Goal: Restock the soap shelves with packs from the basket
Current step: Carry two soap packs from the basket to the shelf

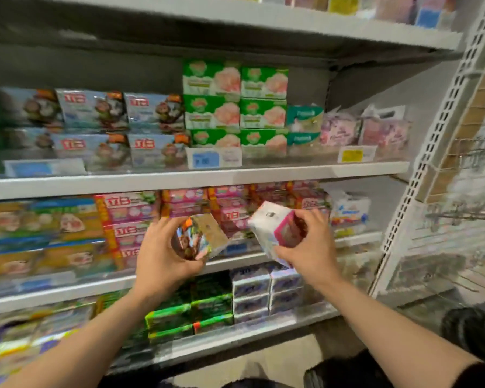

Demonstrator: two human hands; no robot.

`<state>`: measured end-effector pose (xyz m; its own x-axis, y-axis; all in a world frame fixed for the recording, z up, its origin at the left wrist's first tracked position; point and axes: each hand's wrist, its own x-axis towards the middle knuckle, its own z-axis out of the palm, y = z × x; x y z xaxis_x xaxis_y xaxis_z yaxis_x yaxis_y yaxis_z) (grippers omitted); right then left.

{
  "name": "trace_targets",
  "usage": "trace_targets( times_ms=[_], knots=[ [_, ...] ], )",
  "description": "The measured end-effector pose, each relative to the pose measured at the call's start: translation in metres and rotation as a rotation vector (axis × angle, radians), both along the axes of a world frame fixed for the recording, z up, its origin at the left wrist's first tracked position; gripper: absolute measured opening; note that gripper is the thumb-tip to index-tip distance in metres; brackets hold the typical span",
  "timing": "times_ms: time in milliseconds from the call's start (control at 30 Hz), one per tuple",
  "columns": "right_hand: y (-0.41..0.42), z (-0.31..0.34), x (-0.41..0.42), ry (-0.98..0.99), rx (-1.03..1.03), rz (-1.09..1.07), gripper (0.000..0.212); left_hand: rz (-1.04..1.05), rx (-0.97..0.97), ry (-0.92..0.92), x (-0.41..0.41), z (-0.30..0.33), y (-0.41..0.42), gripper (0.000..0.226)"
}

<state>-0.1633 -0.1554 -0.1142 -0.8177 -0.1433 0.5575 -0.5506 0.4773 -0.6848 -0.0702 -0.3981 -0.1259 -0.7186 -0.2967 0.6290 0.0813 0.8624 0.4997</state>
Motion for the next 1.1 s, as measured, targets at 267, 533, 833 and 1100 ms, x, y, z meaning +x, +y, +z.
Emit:
trace_targets(
  times_ms=[267, 533, 833, 1100],
  knots=[
    [-0.051, -0.015, -0.001, 0.972, 0.341, 0.103, 0.050, 0.144, -0.049, 0.036, 0.025, -0.005, -0.050, 0.079],
    [-0.078, 0.006, -0.005, 1.183, 0.319, 0.036, 0.025, 0.115, 0.019, 0.194, 0.009, 0.010, -0.038, 0.076],
    [-0.058, 0.037, -0.044, 1.107, 0.308, -0.148, 0.053, 0.016, -0.036, 0.207, -0.016, 0.000, -0.013, 0.071],
    [-0.057, -0.027, -0.035, 1.071, 0.559, 0.026, 0.025, 0.053, -0.146, -0.015, -0.021, -0.023, -0.011, 0.079]
  ],
)
